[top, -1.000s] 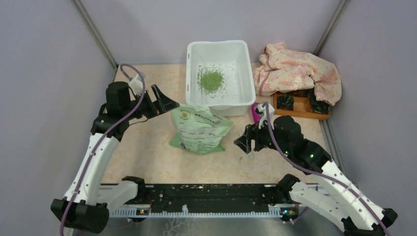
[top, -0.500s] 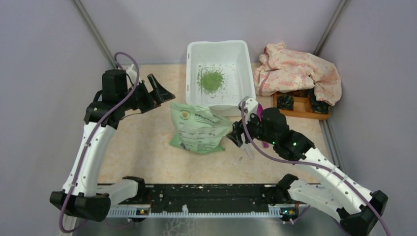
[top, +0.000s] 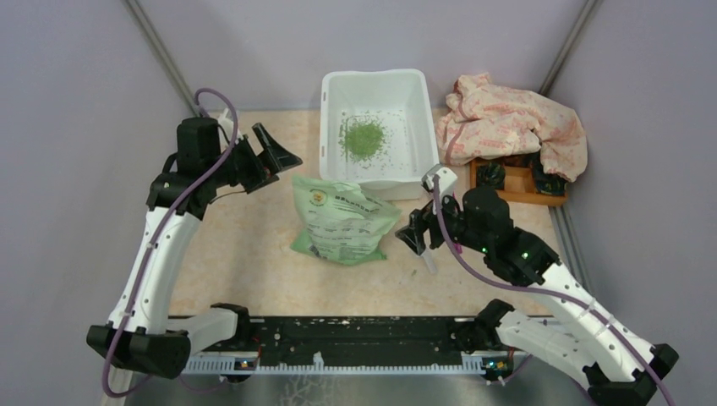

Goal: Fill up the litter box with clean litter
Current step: Close the cat litter bag at the center of the board.

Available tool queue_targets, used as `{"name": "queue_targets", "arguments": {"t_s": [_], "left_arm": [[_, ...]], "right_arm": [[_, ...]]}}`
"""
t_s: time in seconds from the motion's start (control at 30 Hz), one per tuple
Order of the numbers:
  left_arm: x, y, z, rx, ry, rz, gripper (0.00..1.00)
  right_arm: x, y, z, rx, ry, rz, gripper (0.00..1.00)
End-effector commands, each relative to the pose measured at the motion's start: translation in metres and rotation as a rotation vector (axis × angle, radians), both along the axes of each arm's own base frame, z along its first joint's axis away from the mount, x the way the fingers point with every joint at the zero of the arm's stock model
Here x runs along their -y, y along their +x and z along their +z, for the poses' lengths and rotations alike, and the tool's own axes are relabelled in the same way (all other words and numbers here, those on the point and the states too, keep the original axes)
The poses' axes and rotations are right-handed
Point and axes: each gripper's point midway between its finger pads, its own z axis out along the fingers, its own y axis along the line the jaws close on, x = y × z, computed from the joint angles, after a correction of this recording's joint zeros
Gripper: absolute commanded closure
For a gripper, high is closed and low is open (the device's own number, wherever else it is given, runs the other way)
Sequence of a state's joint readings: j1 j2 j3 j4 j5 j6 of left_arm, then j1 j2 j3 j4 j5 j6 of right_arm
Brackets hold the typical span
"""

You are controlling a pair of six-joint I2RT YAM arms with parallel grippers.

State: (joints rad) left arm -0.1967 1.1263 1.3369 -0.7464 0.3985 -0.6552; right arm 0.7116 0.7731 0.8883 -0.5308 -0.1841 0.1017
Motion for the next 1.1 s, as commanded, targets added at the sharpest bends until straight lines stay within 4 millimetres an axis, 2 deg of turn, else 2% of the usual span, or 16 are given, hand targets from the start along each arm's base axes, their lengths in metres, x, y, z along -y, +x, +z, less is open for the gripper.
{"name": "queue_targets", "arguments": {"t_s": [0.0,0.27,0.43,0.57,0.8,0.97,1.07], "left_arm": [[0.004,0.006,0.015,0.018,-0.023,-0.001,0.01],[-0.007,0.004,0.011,-0.006,0.020,0.053,0.01],[-0.013,0.015,-0.001,-0.098,0.059,0.109,0.01],[-0.013,0.020,-0.006,-0.137,0.036,0.145,0.02],[-0.010,0.021,-0.004,-0.165,-0.009,0.166,0.02],[-0.011,0.028,-0.021,-0.210,0.000,0.189,0.02],[-0.010,0.033,-0.030,-0.245,0.014,0.188,0.02]], "right_arm": [[0.003,-0.004,0.019,0.032,0.049,-0.014,0.31],[0.002,0.002,0.013,0.042,0.027,-0.017,0.31],[-0.005,0.015,0.012,0.067,-0.011,-0.011,0.29],[-0.011,0.030,0.012,0.095,-0.108,0.025,0.28],[-0.020,0.046,0.007,0.143,-0.178,0.070,0.27],[-0.029,0.060,0.017,0.218,-0.138,0.057,0.27],[-0.036,0.070,0.017,0.237,-0.147,0.061,0.27]]}}
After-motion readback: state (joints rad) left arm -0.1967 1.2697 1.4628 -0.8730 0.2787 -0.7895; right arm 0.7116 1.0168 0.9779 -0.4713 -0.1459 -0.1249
